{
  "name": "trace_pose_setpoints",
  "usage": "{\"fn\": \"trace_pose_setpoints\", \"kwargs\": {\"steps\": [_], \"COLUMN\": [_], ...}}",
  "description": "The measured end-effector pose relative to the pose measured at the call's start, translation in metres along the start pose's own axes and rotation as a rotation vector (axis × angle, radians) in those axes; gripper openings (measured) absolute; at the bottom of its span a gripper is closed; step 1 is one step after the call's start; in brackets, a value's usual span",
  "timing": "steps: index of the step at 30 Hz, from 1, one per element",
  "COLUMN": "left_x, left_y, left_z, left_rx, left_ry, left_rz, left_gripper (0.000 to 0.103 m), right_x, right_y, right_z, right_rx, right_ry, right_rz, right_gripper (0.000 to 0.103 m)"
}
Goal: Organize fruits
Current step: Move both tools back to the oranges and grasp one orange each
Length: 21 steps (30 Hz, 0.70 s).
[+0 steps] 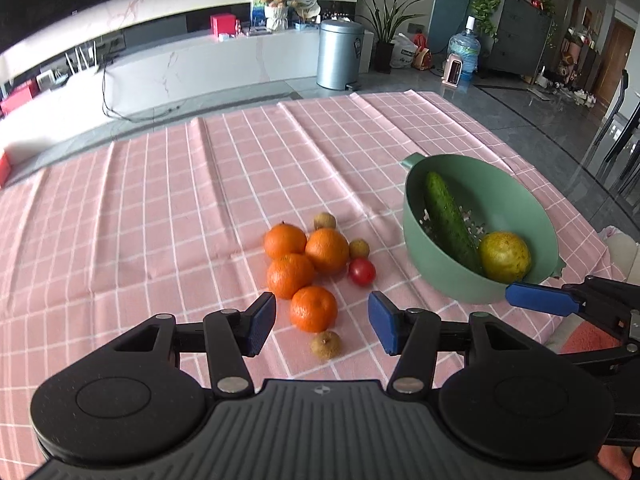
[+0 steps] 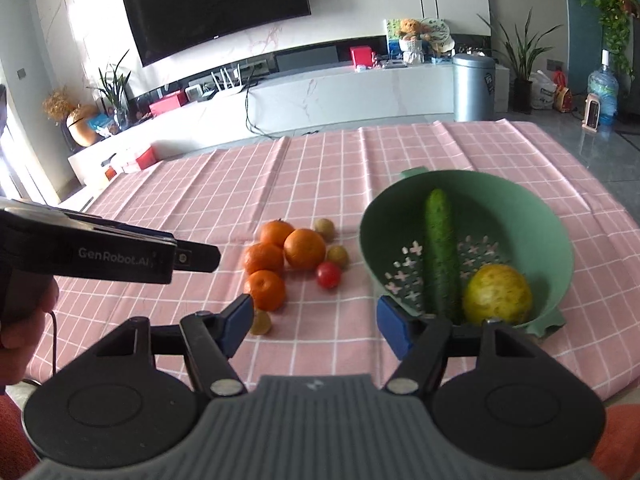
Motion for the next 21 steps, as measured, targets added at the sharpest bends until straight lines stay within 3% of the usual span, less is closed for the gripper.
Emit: {"fn": "trace_pose_setpoints", "kwargs": {"steps": [12, 17, 21], "left_x": [-0.006, -0.007, -0.005], "left_y": [0.045, 0.053, 0.056], "left_z": [0.031, 0.047, 0.059], "left_rx": [-0.034, -0.008, 0.001], "left_ry": [-0.095, -0.117, -0.158], "left_rz": [0.016, 0.020, 0.016], "left_gripper": [0.063, 0.063, 0.063], "right_x": [0.005, 0.011, 0.017], "right_y": [0.049, 0.073, 0.091], "right_z": [0.024, 0.031, 0.035], "right_rx": [-0.031, -0.012, -0.006], "right_ry": [-0.101, -0.101, -0.107], "right_rz": [0.061, 0.080, 0.088], "right_gripper": [0.059, 0.051, 0.050]}}
Point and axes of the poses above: each gripper's, at about its wrist camera, not at the fingertips, and y roughly the way its jaws point, z to its left, x to its top, the point moved 2 cm from there along y, roughly the way its jaws point, and after that the axes turned 11 degrees about -y, right-handed, at the moved point
